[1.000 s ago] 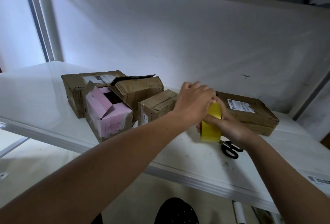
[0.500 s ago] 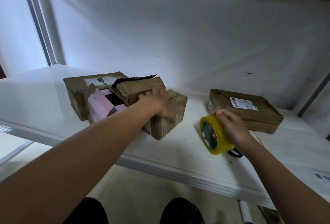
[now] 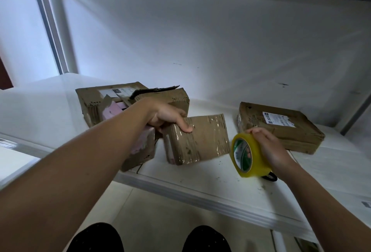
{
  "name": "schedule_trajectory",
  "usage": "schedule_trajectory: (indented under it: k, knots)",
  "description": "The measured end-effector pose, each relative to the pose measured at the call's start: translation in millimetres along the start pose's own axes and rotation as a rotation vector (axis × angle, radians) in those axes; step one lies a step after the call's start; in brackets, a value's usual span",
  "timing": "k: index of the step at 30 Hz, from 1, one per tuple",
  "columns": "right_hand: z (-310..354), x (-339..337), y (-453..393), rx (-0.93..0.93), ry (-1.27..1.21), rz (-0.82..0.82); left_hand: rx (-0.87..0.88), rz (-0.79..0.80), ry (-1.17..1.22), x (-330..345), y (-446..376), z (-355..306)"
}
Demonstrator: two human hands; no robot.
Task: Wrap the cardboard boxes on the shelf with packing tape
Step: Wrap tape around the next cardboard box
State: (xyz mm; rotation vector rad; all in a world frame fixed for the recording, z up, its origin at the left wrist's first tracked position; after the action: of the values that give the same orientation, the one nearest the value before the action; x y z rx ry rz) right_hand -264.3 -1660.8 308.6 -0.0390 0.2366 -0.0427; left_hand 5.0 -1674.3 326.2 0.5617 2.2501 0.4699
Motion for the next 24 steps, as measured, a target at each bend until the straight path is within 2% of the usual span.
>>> schedule_trajectory:
  k: [7,9,13,16,18,20,21,23,24]
  knots:
    - [0.1,0.8,0.4,-0.026,0.007,-0.002,0.106,-0.048,-0.061,-6.3,-4.6,-14.9]
    - [-0.3,0.5,0.4,-0.035,0.008,-0.001,0.14,-0.139,-0.128,-14.0,-4.2,-19.4]
    - [-2.1,0.5,-1.1,-0.043,0.027,0.007,0.276,-0.374,-0.567,-13.3,3.4,-39.1]
    - [-2.1,1.2,-2.5,-0.036,0.032,0.017,0.556,-0.714,-1.14,3.2,14.9,-64.1]
    - [-2.1,1.1,-2.4,-0.039,0.04,0.013,0.705,-0.844,-1.393,16.9,16.8,-63.4]
    - [-2.2,0.4,-1.5,-0.054,0.03,0.008,0.674,-0.745,-1.494,22.7,4.0,-45.4]
    - [-2.7,-0.3,-0.9,-0.058,0.024,0.003,0.582,-0.646,-1.456,20.4,-4.6,-33.3]
    - [-3.4,-0.9,-0.6,-0.063,0.017,0.001,0.391,-0.5,-1.157,10.7,-11.3,-15.4]
    - [-3.5,-0.7,-0.7,-0.062,0.016,0.004,0.318,-0.481,-0.964,5.6,-11.5,-12.3]
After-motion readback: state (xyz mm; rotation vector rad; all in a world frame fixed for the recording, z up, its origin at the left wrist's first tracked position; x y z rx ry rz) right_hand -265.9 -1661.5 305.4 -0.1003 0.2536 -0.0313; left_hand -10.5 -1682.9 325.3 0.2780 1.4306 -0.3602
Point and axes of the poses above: each hand's wrist, its own y-axis away from the middle knuckle, its own x-axis out of the palm, z = x × y, the point moved 7 cm from there along -y, towards the middle knuckle, and after that the axes turned 7 degrees about -y, right-handed, at the moved point
